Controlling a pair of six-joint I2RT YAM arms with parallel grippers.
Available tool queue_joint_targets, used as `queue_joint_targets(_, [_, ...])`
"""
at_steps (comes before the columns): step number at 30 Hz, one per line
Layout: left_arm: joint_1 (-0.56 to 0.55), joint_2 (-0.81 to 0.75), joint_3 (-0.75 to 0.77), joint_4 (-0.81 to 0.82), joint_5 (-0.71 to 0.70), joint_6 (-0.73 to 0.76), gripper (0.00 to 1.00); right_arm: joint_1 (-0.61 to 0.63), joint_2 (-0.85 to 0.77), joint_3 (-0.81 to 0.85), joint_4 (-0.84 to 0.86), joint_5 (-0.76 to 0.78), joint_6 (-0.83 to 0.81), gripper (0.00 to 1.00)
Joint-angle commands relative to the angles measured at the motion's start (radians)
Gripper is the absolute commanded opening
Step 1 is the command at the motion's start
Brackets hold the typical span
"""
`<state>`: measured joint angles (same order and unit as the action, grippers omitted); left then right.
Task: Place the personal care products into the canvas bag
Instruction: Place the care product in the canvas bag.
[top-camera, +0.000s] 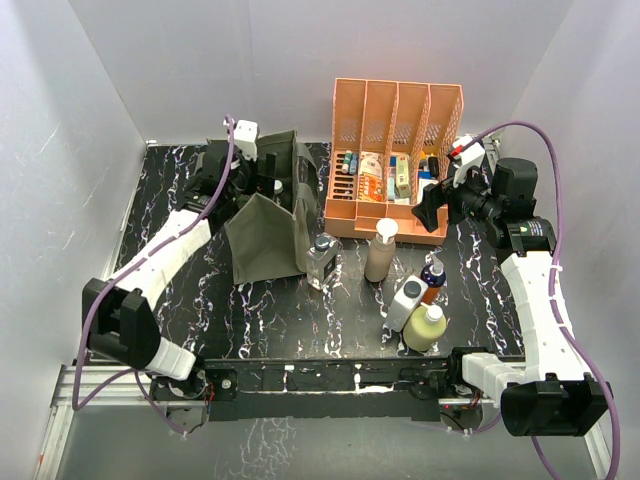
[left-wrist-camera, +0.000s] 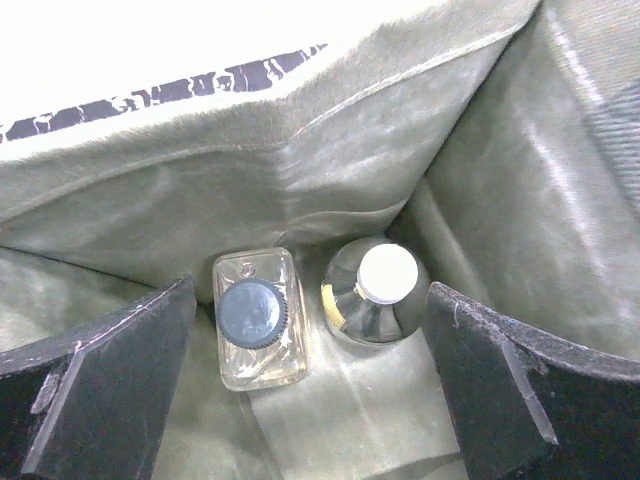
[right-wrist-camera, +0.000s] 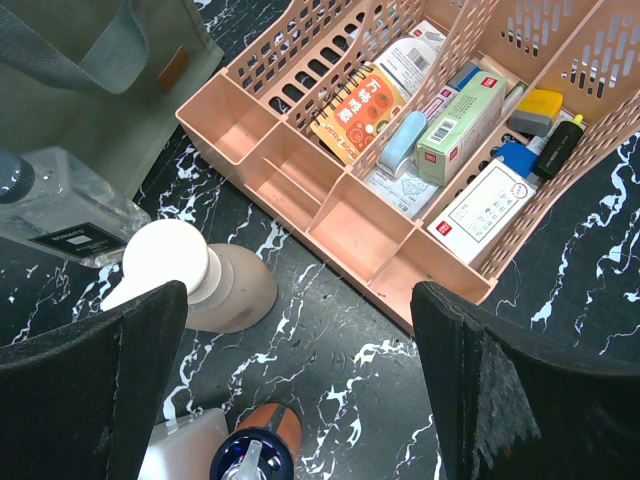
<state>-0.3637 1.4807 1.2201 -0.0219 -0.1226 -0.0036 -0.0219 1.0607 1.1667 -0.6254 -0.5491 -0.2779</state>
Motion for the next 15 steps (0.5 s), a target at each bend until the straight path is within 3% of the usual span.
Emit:
queue_joint_targets(1, [-0.003,-0.079,0.019,0.010,0.029,0.033,0.97,-0.003,-0.008,0.037,0.037,-0.007,0.011,0.99])
queue_joint_targets(15, [-0.005,-0.137,0.299,-0.228,0.136,0.083,0.97,-0.003,-0.022,0.031,0.036,-0.006,0.014,0.99])
